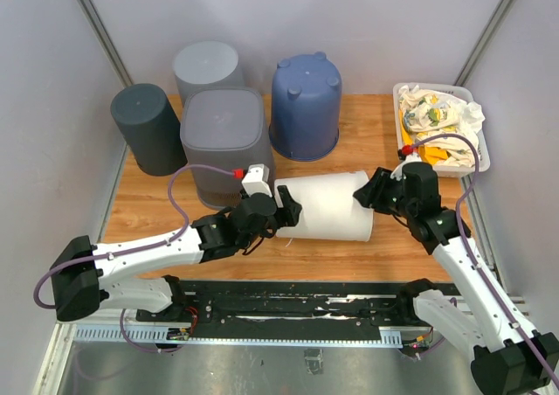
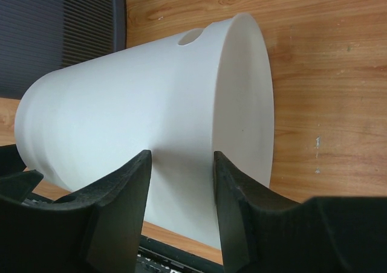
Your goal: Turn the large container upside down
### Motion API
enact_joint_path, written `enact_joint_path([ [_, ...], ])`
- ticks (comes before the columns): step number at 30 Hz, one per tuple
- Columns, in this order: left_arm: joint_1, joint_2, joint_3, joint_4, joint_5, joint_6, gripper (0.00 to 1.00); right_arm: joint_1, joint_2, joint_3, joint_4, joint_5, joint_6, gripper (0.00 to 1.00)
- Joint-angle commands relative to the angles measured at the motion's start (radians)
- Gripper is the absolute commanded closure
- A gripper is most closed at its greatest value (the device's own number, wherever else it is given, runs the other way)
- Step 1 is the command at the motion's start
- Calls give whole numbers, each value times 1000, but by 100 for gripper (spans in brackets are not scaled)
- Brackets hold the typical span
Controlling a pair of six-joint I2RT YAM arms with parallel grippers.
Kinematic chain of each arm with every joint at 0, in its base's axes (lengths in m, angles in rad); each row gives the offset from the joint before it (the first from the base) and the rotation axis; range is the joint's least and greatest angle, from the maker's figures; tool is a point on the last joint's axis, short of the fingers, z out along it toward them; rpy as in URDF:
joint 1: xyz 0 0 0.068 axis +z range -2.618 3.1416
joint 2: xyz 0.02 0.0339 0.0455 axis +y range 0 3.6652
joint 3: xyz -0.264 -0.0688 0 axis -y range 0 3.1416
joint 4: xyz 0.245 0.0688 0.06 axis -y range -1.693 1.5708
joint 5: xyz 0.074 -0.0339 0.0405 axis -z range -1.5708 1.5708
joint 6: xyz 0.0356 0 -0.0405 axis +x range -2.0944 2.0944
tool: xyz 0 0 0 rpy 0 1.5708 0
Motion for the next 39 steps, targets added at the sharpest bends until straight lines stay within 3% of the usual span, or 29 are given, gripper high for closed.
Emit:
enact_joint_path([
  [1, -44, -6, 90, 48, -54, 20, 22, 20, -10, -36, 45, -35, 72, 54],
  [22, -133, 93, 335, -45, -156, 156, 22, 20, -3, -146, 206, -89, 174, 48],
  [29, -165, 179, 460, -79, -176, 218, 22, 19, -68, -241, 310, -87, 219, 47],
  [39, -207, 314, 592, -99, -177, 262, 22, 18, -211, -370, 307, -43, 263, 47],
])
